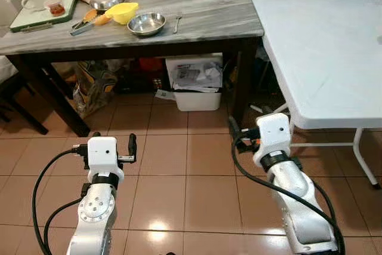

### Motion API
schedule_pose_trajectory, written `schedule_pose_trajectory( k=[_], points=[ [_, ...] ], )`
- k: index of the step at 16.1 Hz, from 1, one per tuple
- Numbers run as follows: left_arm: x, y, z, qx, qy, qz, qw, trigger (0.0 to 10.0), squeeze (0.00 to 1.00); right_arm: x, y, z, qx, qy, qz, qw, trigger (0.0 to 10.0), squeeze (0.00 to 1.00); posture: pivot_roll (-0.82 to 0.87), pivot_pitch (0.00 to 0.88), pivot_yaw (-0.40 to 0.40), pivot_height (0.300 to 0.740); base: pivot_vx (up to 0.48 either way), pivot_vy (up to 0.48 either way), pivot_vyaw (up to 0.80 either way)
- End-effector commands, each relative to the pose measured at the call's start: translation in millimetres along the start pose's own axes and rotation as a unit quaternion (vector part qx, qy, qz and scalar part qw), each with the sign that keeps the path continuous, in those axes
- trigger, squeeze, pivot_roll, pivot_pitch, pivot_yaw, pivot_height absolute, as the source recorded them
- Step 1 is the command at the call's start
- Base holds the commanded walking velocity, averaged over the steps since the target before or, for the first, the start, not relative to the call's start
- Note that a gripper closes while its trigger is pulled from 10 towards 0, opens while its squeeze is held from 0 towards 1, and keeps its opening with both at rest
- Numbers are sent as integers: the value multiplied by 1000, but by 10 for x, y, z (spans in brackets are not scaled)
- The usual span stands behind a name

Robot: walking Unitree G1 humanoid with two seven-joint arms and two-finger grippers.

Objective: Setting the table

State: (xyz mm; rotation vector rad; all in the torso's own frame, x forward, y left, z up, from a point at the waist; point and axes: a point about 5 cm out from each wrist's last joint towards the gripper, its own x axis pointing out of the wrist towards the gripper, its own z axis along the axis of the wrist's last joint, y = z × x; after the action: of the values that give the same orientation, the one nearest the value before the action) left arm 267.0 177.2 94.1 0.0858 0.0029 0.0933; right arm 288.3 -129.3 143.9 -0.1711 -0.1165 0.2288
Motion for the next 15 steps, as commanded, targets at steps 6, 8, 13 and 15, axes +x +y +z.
schedule_pose_trajectory(
  k=[6, 8, 13, 15],
  points=[
    [28, -37, 26, -9, -3, -14, 1000, 10000, 0, 21, -23, 21, -7, -5, -3, 1000, 10000, 0, -250, 122, 106, 740, 0, -461, 0],
    [36, -61, 30, -11, -4, -20, 1000, 10000, 0, 17, -36, 25, -9, -5, -6, 1000, 10000, 0, -260, 124, 111, 740, 0, -414, 0],
    [58, -77, 41, -13, -5, -27, 1000, 10000, 0, 19, -54, 19, -13, -5, -11, 1000, 10000, 0, -261, 126, 118, 740, 0, -439, 0],
    [61, -87, 45, -14, -5, -28, 999, 10000, 0, 19, -54, 23, -13, -5, -12, 1000, 10000, 0, -263, 125, 119, 740, 0, -444, 0]
  ],
)
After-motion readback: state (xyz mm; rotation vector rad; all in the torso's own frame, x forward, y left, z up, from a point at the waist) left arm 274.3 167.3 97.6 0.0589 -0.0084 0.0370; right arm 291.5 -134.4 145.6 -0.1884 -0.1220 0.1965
